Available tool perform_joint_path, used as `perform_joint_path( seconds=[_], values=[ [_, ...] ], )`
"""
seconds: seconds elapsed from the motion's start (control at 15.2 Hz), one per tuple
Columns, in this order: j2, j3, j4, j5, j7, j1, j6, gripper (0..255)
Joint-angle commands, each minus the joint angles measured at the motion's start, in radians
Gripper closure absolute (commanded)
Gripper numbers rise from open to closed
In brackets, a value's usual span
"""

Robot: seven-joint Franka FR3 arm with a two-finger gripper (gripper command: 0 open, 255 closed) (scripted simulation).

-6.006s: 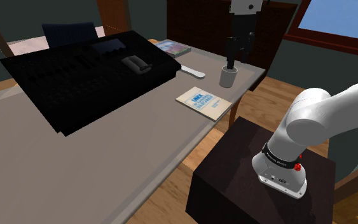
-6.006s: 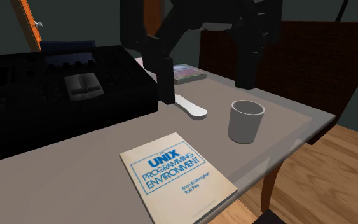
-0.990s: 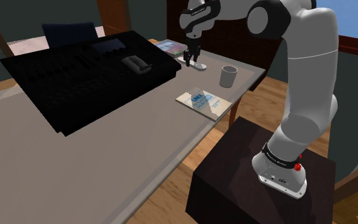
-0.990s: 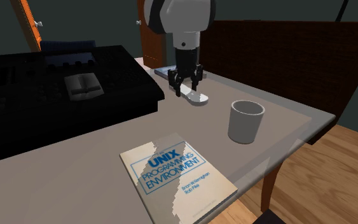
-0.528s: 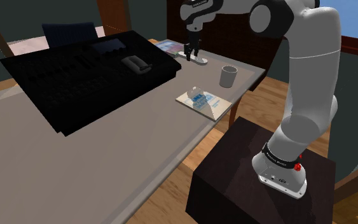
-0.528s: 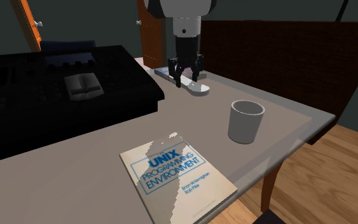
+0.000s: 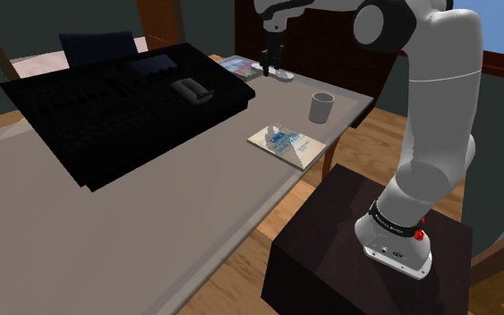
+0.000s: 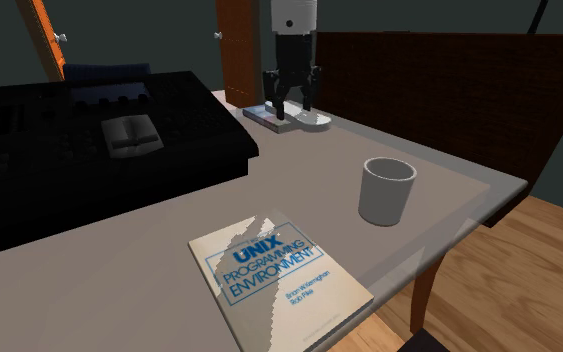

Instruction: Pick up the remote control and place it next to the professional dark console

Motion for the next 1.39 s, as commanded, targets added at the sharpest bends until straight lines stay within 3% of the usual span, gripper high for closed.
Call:
perform_joint_path(
  seconds=[0.0,0.73,1.32],
  values=[
    [-0.001,-0.001,0.027,-0.001,0.0,-0.001,-0.028,255],
    [0.017,-0.002,0.204,0.002,0.001,-0.015,-0.186,255],
    [0.076,-0.001,0.421,0.015,0.0,-0.039,-0.344,255]
  ],
)
